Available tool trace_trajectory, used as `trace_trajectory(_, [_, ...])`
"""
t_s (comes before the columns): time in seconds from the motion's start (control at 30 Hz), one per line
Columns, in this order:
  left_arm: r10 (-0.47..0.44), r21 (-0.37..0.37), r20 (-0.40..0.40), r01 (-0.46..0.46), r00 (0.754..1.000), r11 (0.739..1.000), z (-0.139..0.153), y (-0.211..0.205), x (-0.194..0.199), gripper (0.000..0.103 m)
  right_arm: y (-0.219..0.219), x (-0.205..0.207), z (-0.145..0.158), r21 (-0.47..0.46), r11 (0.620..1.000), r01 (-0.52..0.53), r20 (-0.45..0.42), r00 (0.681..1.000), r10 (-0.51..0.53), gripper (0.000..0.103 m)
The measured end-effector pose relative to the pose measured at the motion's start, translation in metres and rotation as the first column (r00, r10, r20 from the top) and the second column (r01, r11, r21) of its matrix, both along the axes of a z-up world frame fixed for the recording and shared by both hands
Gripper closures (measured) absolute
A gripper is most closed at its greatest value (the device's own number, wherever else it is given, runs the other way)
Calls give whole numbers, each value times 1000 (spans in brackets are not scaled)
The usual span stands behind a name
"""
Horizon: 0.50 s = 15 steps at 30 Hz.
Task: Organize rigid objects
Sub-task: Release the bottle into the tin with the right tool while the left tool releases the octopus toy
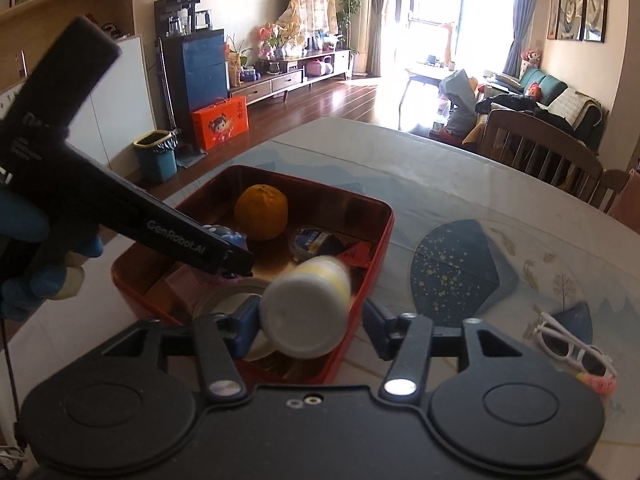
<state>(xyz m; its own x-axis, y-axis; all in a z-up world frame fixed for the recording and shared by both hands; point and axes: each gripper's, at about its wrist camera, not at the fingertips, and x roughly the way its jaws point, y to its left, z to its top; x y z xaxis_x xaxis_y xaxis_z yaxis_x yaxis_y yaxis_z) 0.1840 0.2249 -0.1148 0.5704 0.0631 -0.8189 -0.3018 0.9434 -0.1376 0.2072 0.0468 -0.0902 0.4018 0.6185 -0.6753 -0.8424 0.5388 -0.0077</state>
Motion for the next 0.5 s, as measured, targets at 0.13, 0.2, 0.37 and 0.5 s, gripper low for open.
trace_trajectory(0.13, [21,9,-4,-21,1000,1000,1,-2,-2,45,-11,-3,5,18,1000,-1,-20,1000,1,40])
trace_trajectory(0.2, [33,19,-3,-33,999,999,2,-3,-4,46,-18,-4,5,23,1000,6,-37,999,-5,39])
trace_trajectory(0.37, [78,10,28,-78,997,997,7,-3,-10,40,-40,0,9,38,999,37,-68,997,-35,36])
trace_trajectory(0.5, [93,2,60,-93,994,996,14,-10,-14,38,-62,3,9,42,996,72,-87,994,-68,33])
